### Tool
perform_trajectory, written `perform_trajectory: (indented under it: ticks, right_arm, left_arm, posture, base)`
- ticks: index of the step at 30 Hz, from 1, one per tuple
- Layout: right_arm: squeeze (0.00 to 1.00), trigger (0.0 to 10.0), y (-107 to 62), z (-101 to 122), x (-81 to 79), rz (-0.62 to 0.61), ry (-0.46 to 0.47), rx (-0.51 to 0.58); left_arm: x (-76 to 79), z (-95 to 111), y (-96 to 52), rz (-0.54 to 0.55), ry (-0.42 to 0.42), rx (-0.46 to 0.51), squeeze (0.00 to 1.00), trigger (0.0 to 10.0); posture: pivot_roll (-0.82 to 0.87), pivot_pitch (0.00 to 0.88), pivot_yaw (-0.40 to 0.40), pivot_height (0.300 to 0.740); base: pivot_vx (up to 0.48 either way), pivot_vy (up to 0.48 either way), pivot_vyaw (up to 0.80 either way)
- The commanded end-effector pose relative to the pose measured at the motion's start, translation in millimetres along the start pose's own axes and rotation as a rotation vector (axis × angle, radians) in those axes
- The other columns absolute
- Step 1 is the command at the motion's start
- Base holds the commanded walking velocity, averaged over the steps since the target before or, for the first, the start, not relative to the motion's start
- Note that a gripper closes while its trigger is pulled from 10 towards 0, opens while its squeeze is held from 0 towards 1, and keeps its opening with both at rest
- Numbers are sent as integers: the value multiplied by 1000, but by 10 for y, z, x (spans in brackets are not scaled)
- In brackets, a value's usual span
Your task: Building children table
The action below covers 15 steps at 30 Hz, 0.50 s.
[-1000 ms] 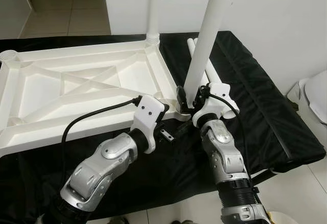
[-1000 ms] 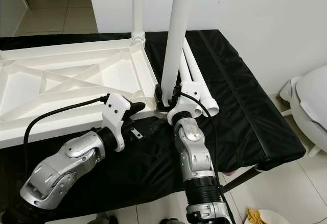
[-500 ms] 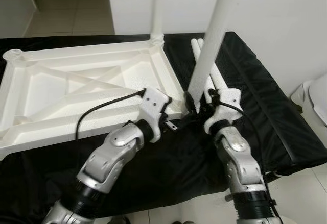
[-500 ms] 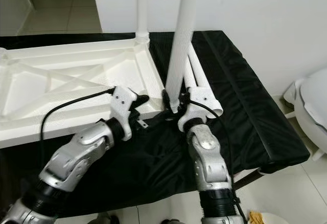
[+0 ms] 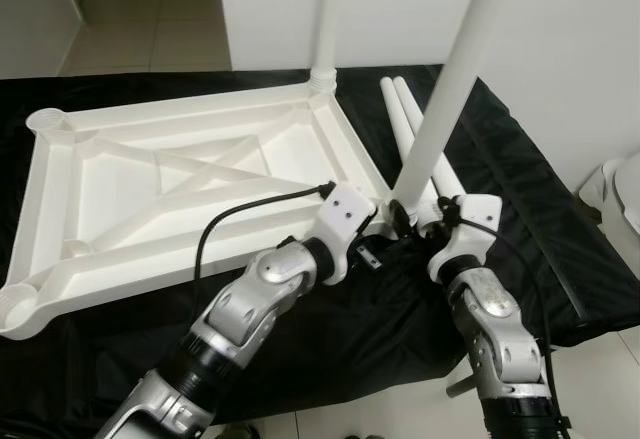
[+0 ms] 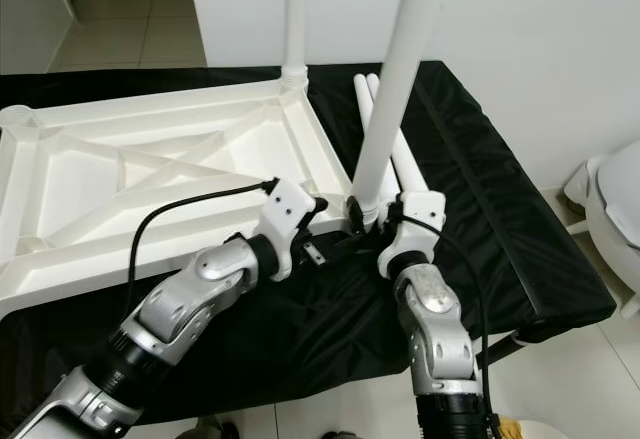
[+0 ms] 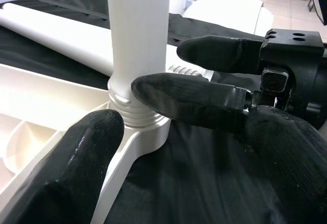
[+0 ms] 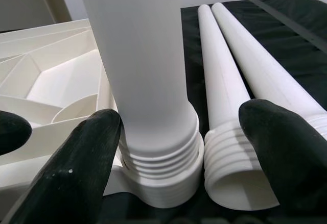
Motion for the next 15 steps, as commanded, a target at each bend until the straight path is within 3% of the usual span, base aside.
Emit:
perform_trajectory:
  ticks: [1, 5, 15]
  right_arm:
    - [0, 10000, -92, 130, -376, 227, 47, 89]
    - [0, 10000, -161, 186, -423, 329, 75, 114]
    - [0, 10000, -277, 181, -421, 443, 92, 127]
  left_arm:
    - [-696, -100, -189, 353, -12, -59, 0, 10000]
    - [-727, -102, -171, 367, 2, -71, 0, 10000]
    - [-773, -98, -163, 393, 6, -82, 0, 10000]
  posture:
    - [-56, 140, 0, 740]
    - [-55, 145, -2, 740]
    - [-55, 148, -4, 740]
  base:
    - [0, 0, 0]
    - [0, 0, 0]
    - [0, 0, 0]
Point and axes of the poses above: a point about 5 cm out from each wrist's last joint towards the gripper, its own y axis pointing out of the wrist towards the gripper, its own z axis along the axis of the wrist's last joint, x = y × z, the point moved 3 cm from there along y, pointing out of the wrist towards the gripper, and after that the axes turned 11 degrees about -y, right-handed, at the moved point
